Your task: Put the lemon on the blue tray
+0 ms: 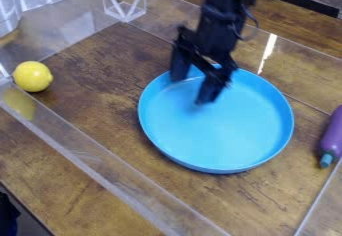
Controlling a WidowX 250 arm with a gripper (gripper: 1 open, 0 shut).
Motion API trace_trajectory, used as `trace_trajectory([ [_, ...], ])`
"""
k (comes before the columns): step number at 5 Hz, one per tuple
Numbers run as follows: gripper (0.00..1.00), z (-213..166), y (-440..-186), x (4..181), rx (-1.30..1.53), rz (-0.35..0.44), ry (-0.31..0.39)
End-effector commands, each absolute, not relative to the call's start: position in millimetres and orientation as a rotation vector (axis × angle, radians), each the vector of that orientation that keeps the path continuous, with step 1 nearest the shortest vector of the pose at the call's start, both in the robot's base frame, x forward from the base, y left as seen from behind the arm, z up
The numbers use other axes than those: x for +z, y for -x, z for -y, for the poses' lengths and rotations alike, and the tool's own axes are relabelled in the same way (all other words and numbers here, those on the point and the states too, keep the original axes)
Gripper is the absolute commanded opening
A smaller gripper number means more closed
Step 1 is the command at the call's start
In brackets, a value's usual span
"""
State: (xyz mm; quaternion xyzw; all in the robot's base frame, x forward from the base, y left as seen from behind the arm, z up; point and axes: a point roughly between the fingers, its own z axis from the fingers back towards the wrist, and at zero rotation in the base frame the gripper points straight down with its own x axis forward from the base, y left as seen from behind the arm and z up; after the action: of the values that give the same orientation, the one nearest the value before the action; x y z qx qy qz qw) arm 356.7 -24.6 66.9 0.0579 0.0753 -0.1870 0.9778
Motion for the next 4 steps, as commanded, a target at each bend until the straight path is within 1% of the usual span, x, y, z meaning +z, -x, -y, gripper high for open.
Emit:
trace_trajectory([
  [1,1.00,-28.6,-347.7,101.0,-0.339,-0.095,-0.147],
  [2,1.00,-78.5,-334.4,99.7,-0.289,-0.093,-0.155],
  [3,1.00,-103.7,-328.0,106.8,-0.306,-0.089,-0.152],
  [4,1.00,-120.7,-324.4,108.3,-0.315,-0.093,-0.156],
])
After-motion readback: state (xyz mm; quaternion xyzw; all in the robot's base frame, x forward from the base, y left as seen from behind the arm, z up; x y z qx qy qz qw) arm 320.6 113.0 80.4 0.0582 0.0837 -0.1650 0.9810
